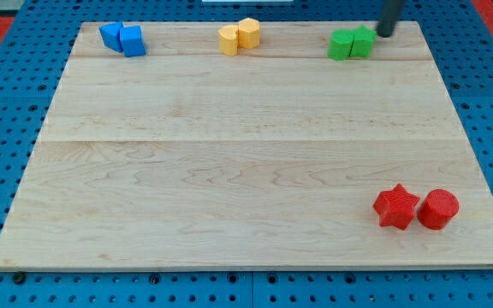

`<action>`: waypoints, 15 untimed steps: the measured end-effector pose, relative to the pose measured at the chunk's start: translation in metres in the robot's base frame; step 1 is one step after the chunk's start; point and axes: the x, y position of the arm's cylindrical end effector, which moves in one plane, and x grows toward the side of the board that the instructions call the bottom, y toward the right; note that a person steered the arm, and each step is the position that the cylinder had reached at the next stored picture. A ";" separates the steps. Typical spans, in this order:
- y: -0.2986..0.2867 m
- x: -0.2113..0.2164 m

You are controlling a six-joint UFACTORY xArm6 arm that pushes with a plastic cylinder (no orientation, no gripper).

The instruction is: Push the green circle and the green star towards the center left

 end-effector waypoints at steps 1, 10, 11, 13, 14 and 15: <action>-0.097 0.011; -0.092 0.001; -0.041 -0.002; -0.132 0.062; -0.187 0.086; -0.176 0.059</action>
